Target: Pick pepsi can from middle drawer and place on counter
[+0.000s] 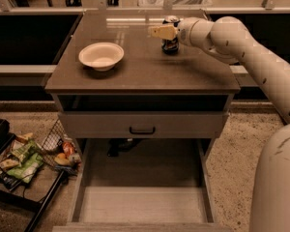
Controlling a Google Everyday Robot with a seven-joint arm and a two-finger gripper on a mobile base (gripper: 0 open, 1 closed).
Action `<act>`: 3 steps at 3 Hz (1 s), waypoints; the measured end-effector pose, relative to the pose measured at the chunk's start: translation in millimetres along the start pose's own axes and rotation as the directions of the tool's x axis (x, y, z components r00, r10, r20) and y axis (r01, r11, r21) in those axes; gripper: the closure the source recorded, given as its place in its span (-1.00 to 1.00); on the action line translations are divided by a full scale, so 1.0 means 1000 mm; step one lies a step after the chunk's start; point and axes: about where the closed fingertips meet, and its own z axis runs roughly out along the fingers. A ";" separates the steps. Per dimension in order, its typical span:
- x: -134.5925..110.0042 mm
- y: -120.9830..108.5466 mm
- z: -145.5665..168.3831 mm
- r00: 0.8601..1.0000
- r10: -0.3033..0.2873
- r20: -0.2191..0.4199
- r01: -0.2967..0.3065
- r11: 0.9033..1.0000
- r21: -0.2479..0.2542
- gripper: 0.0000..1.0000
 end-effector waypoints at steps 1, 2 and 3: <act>0.000 0.000 0.000 1.000 0.000 0.000 0.000 1.000 0.000 -1.00; -0.021 -0.001 -0.020 0.999 -0.045 -0.004 0.045 0.999 -0.017 -1.00; -0.049 -0.007 -0.076 0.990 -0.140 -0.018 0.139 0.989 -0.053 -1.00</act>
Offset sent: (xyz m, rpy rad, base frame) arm -0.0397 -0.0399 0.0769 -0.1125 -0.0667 0.0666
